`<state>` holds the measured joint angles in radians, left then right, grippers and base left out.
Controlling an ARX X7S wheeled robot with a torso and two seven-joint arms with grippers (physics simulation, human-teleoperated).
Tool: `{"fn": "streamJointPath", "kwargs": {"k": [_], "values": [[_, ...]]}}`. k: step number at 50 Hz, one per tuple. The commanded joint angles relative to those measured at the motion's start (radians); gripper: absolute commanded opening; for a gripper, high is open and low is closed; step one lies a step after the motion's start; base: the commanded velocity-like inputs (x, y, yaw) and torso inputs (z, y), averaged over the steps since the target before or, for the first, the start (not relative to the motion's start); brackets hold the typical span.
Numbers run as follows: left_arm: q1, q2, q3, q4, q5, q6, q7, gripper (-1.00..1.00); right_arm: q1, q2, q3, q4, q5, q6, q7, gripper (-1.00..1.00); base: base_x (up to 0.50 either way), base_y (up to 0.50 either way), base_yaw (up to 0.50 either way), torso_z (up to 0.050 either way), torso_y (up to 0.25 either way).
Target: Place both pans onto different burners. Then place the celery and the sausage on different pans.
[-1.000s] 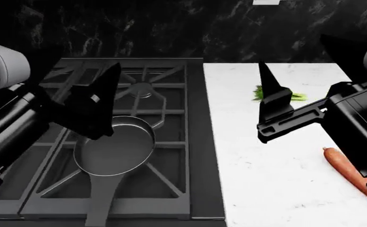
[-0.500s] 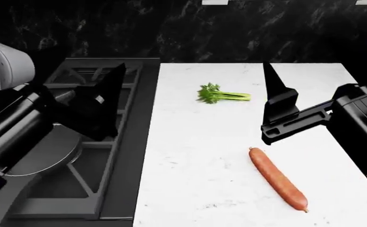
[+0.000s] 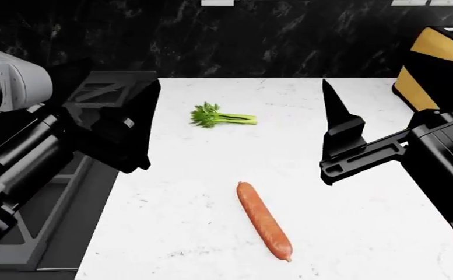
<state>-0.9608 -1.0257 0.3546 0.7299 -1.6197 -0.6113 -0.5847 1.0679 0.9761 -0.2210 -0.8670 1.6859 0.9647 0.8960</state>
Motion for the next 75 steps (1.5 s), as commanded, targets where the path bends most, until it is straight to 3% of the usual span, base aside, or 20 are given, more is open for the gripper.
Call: {"fn": "streamJointPath", "kwargs": {"k": [1,17,47,50,54,65,75], "values": [[0.009,0.007,0.0,-0.007,0.011,0.005,0.012,1.0,0.033,-0.012,-0.033,-0.004,0.027,0.02,0.02,1.0,0.0,0.0,0.0,0.0,0.0],[0.021,0.023,0.005,-0.034,0.028,0.012,0.031,1.0,0.087,-0.019,-0.058,0.022,0.053,0.036,0.05,1.0,0.0,0.0,0.0,0.0,0.0],[0.03,0.025,0.002,-0.036,0.027,0.017,0.036,1.0,0.106,-0.009,-0.064,0.015,0.095,0.023,0.085,1.0,0.39,0.0,0.0,0.0,0.001],[0.03,0.027,0.003,-0.036,0.027,0.017,0.036,1.0,0.136,-0.014,-0.093,0.027,0.156,0.021,0.137,1.0,0.0,0.0,0.0,0.0,0.0],[0.021,0.04,0.01,-0.04,0.027,0.013,0.035,1.0,0.244,-0.049,-0.203,0.06,0.35,-0.006,0.32,1.0,0.0,0.0,0.0,0.0,0.0],[0.031,0.064,0.018,-0.043,0.035,0.022,0.054,1.0,0.43,-0.122,-0.355,0.056,0.697,-0.211,0.637,1.0,0.0,0.0,0.0,0.0,0.0],[0.041,0.07,0.019,-0.049,0.037,0.027,0.071,1.0,0.551,-0.094,-0.534,0.024,0.776,-0.417,0.667,1.0,0.0,0.0,0.0,0.0,0.0]]}}
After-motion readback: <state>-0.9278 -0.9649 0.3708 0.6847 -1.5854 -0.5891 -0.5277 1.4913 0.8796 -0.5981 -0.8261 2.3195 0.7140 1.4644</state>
